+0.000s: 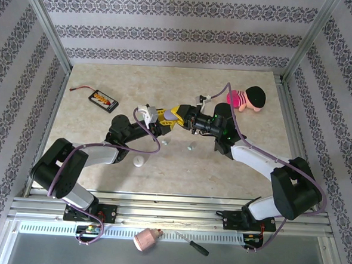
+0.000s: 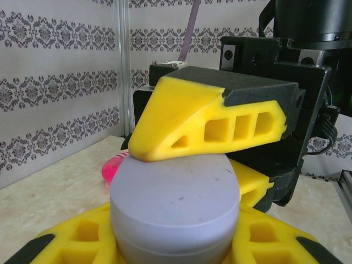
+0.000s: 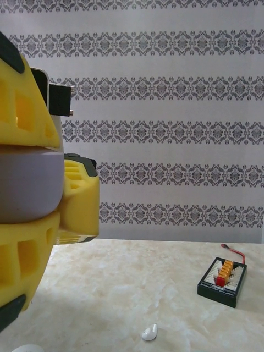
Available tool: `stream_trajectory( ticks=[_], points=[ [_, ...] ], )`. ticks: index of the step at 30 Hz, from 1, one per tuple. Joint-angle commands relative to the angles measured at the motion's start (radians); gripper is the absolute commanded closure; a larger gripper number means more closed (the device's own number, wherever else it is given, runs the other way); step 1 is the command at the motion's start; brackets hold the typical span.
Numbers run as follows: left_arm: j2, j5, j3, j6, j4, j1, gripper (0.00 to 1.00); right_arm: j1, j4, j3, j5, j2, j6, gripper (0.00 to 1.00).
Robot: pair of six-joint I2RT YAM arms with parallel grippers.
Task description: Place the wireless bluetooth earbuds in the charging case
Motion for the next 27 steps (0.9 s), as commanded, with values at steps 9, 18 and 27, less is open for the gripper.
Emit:
stream_trajectory(
  ticks=[9, 18, 27],
  points=[
    [-0.108, -0.058, -0.009, 0.090, -0.185, 0.018, 0.09, -0.078, -0.062, 0.061, 0.011, 0.063, -0.129, 0.79],
    [-0.277, -0.229, -0.060, 0.195, -0.504, 0.022, 0.01, -0.155, -0.254, 0.221, 0.097, 0.287, -0.388, 0.77],
    [-0.404, -0.492, -0.023, 0.109, -0.857, 0.022, 0.01, -0.171, -0.496, 0.465, 0.263, 0.529, -0.597, 0.76]
  ],
)
